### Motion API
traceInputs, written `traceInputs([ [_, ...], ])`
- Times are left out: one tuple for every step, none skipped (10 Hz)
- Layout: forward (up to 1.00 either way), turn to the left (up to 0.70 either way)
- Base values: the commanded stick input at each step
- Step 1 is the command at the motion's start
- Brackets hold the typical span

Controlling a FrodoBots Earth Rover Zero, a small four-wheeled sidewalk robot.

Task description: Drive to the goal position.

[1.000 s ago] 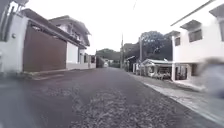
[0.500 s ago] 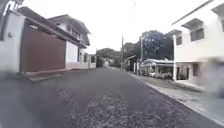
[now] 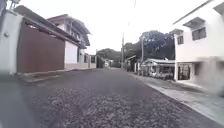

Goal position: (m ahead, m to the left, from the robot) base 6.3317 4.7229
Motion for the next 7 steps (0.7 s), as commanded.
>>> traceInputs([
  [0.5,0.0],
  [0.5,0.0],
  [0.5,0.0],
  [0.5,0.0],
  [0.5,0.0],
  [0.5,0.0],
  [0.5,0.0],
])
